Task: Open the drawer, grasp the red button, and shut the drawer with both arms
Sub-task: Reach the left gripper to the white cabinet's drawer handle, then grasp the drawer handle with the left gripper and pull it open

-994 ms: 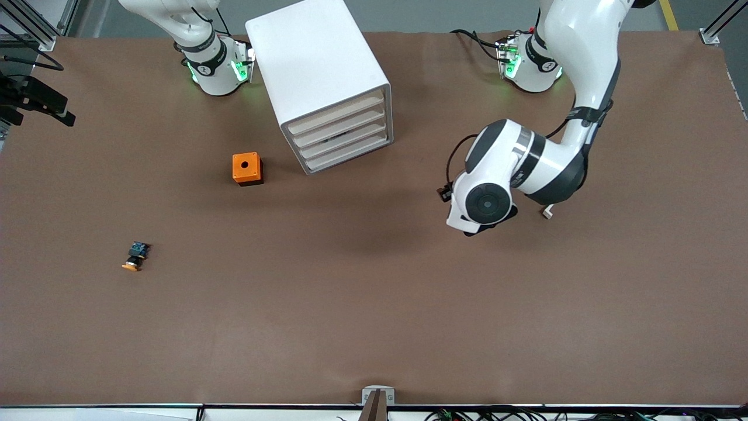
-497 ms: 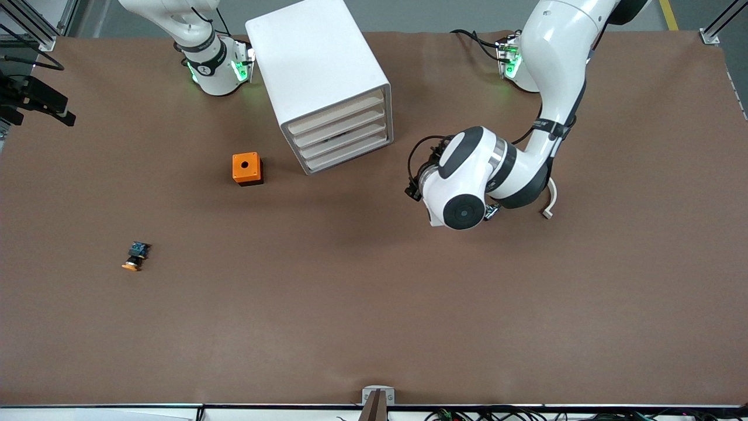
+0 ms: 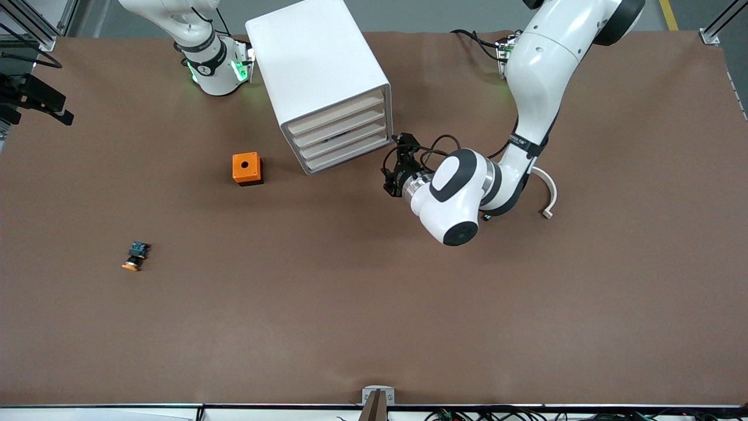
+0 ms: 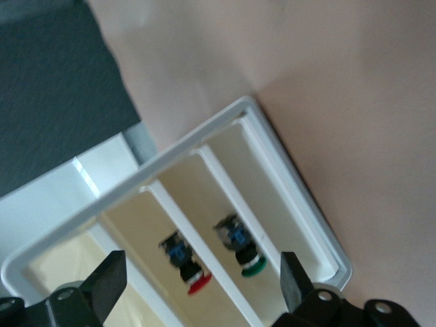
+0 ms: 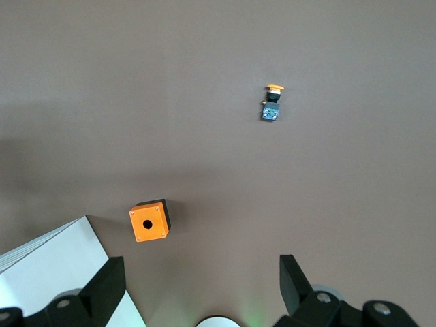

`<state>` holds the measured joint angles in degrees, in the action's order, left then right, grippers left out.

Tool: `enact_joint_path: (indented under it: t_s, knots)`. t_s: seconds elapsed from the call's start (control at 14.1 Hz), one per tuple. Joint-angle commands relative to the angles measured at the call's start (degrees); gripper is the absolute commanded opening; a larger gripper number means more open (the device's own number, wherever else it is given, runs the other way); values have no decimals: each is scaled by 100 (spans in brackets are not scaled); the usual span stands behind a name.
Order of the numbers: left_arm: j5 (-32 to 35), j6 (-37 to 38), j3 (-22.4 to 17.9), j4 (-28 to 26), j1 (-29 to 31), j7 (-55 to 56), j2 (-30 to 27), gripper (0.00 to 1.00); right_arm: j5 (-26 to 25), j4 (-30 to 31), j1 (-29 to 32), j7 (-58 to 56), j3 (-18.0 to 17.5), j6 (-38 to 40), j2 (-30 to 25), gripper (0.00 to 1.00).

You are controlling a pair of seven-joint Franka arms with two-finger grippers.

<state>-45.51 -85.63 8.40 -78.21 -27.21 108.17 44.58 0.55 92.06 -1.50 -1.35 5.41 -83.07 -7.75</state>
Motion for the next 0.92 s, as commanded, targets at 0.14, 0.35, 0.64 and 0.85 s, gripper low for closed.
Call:
enact_joint_path:
  t_s: [0.14,0.35,0.64,0.85]
  knots:
    - [-749,494,-14,105,-22,1109,332,99,-108,-83,-17,30,30,-25,80,100]
    - [-828,512,-14,78,-13,1689,490,99,-126,-170,27,-14,48,-34,318,100]
    - [-881,688,-5,34,-109,1892,596,82,-169,-215,1,30,56,-26,309,100]
    - [-881,697,92,8,-188,1866,666,62,-73,-206,132,-23,144,-8,283,100]
